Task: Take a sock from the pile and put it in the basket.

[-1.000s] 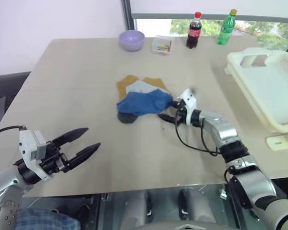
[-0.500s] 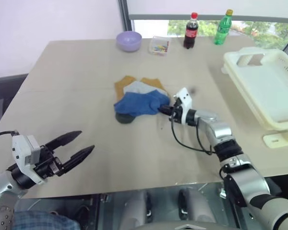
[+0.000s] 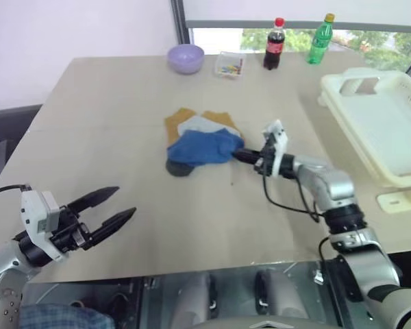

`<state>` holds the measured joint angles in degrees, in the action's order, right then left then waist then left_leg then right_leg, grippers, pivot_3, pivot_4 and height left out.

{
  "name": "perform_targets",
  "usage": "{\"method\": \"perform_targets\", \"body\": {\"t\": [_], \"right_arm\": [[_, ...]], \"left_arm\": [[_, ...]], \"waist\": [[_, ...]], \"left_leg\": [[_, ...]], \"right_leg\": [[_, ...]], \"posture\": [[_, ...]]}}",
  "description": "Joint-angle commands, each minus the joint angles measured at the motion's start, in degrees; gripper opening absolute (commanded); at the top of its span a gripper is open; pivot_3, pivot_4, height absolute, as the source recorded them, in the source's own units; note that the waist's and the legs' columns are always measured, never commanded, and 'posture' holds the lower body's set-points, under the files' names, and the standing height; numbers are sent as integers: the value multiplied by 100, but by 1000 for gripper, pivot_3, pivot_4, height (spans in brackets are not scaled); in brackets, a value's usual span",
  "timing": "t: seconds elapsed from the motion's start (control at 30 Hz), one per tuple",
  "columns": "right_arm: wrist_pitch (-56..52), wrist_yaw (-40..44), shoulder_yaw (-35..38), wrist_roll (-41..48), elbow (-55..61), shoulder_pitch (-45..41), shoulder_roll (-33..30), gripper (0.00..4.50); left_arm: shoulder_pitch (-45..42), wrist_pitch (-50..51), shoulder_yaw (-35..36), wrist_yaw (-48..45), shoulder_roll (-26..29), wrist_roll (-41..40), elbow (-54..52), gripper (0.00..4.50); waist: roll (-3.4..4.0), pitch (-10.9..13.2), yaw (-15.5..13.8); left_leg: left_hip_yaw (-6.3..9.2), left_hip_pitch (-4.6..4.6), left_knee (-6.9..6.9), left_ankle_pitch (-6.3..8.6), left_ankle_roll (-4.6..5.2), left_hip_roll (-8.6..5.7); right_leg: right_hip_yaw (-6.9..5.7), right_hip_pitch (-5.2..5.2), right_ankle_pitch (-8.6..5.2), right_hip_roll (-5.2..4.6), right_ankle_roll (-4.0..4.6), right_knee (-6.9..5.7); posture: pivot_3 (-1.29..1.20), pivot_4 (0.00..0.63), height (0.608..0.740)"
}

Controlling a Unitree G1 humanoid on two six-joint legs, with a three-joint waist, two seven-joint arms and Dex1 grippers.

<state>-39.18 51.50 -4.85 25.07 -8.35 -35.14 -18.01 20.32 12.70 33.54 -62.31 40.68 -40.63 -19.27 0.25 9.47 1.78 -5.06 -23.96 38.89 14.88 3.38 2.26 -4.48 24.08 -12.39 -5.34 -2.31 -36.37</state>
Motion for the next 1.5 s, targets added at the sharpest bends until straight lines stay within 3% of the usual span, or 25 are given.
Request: {"method": "perform_targets", "body": {"t": [0.03,0.3,0.43,0.57,0.7,0.8,0.9,1.07,1.17,1.37,1.5], "right_arm": [[-602,232,261,380,642,280,-535,61],[-1166,657,723,560,794,993,-2205,61],[-1361,889,1321,849,780,1236,-2948,61],[-1841,1260,1907,1206,811,988,-3977,61],[-2181,1473,1869,1459,1109,648,-4652,61],[-2454,1246,1650,1559,1351,166,-4659,61],[-3124,708,1254,1772,1818,-458,-4176,61],[-4087,-429,871,2123,2533,-545,-2546,61],[-4201,-629,617,2182,2751,-280,-2052,61],[-3384,-379,63,1501,2441,157,-2747,61],[-3084,-253,206,1334,1898,184,-3052,61]], "left_arm": [[-121,76,-98,-38,86,-76,-119,3448],[-559,338,-707,-143,103,-154,-251,3448],[-904,361,-1113,-149,74,-48,-199,3448],[-1287,446,-1495,-105,2,-41,-202,3448],[-1491,425,-1744,-125,-25,20,-145,3448],[-1635,372,-1843,-138,-29,68,-14,3448],[-1740,341,-1888,-173,-27,108,75,3448],[-1702,344,-1884,-170,-37,103,43,3448],[-1614,331,-1862,-131,-41,121,-17,3448],[-1414,309,-1748,-65,-35,90,-117,3448],[-1370,298,-1744,-13,-69,78,-141,3448]], "waist": [[0,0,-4],[1,3,-102],[-3,7,-132],[4,16,-133],[16,28,-113],[11,31,-89],[9,33,-70],[-5,30,-112],[-9,30,-163],[-24,32,-261],[-42,25,-244]], "left_leg": [[-1,0,0,3,1,-1],[-1,-1,0,15,27,-2],[0,-3,0,15,33,-3],[-2,-3,0,15,34,-3],[-7,-8,-1,17,38,-4],[-7,-11,-7,17,37,7],[-33,-35,-9,14,35,8],[-35,-79,-1,-3,6,8],[-42,-90,9,-5,5,4],[-50,-92,38,11,32,-9],[-51,-76,45,14,37,-3]], "right_leg": [[0,0,0,-2,0,1],[-2,2,-1,-1,1,3],[-3,2,-1,-1,1,7],[0,2,-1,1,0,8],[7,10,-1,1,1,9],[12,19,-2,17,2,10],[45,68,0,23,-1,-16],[53,112,9,30,-15,-37],[57,116,11,26,-17,-40],[57,103,12,9,-22,-29],[60,94,16,16,-31,-33]], "posture": [[0,150,733],[0,150,733],[0,150,733],[0,150,733],[0,150,733],[0,150,733],[0,150,733],[0,150,733],[0,150,733],[0,150,733],[0,150,733]]}}
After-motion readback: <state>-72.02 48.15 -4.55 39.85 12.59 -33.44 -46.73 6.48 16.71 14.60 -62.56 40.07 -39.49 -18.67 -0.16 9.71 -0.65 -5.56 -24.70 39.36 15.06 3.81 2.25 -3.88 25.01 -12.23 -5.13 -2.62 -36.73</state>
